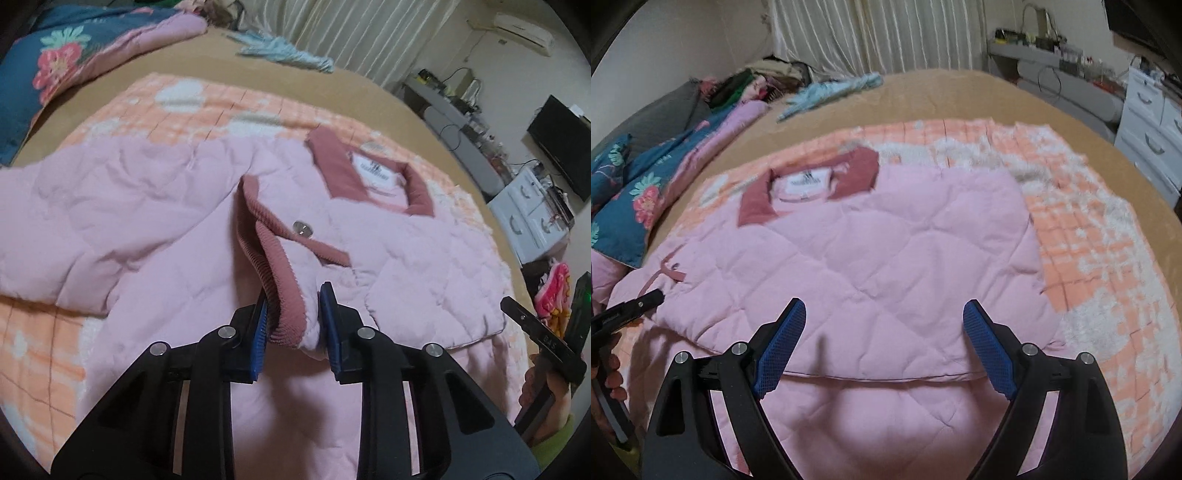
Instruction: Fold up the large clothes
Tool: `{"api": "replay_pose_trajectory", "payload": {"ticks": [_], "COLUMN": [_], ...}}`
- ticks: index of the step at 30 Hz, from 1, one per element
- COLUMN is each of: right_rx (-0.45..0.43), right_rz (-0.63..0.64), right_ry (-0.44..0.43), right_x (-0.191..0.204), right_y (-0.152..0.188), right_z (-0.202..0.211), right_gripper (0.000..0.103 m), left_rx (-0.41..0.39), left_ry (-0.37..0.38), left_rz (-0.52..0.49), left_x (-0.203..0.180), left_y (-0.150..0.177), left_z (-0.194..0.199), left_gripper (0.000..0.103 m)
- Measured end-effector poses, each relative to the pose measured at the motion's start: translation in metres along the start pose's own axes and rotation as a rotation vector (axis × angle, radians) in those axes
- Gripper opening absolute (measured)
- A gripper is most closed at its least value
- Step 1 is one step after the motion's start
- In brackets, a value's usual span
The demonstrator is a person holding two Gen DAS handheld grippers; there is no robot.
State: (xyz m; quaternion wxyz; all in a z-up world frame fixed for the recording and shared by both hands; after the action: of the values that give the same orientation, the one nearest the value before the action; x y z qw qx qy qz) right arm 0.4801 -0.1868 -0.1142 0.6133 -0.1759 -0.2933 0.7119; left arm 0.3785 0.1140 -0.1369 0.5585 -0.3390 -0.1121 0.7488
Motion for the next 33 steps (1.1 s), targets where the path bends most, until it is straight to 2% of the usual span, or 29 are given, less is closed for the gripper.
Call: {"api": "replay_pose_trajectory", "payload": {"ticks": [3,5,10,15,19,23,33], "right_rx": [0.058,0.085,0.081,0.070,0.045,0.014,-0.036], "right_rz": [-0.034,-0.055,-0.055,-0.081,-0.096,-0.093,0.014], "right_ry": [0.070,0.084,0.100,0.084,0.057,0.025,-0.063], "right_x": [-0.016,-0.024,-0.028,-0.023,-0.013,0.004,0.074], "right_y": [0.011,0.021,0.028,0.030,0.031,0.030,0.022], "right_z": [-0.018,-0.028,-0.036,-0.027,-0.012,0.005,0.039], "right_gripper": [0.086,0.086,0.087,0.095,0.096,0.098,0.099], "left_rx": [0.022,0.039,0.059,0.072,0.065,0.048,-0.004], "left_ry": [-0.010,-0.016,-0.021,-0.017,-0.031,-0.043,-0.104], "left_rz": [-0.004,-0.008,-0.006,-0.006,0.003,0.024,0.056], "left_x": [0.005,0.006,0.006,0.007,0.010,0.018,0.045], "left_y": [0.006,0.010,0.015,0.017,0.015,0.012,0.002], "left_z": [-0.007,-0.010,-0.012,-0.005,0.004,0.017,0.056], "left_gripper": [0.020,0.023,0.031,0.055,0.070,0.093,0.094]}}
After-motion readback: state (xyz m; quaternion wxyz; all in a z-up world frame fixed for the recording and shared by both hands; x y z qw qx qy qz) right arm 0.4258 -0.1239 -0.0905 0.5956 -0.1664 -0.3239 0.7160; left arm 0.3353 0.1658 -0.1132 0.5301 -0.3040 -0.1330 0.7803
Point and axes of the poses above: each gripper's, at about its wrist camera, not at the fingertips, and z roughly against the way its jaws point, x to its left, y to its underside, the point moved 10 cm from there along -z, roughly the way its jaws point, and after that the axes turned 1 degree about y, right-handed, at the moved point
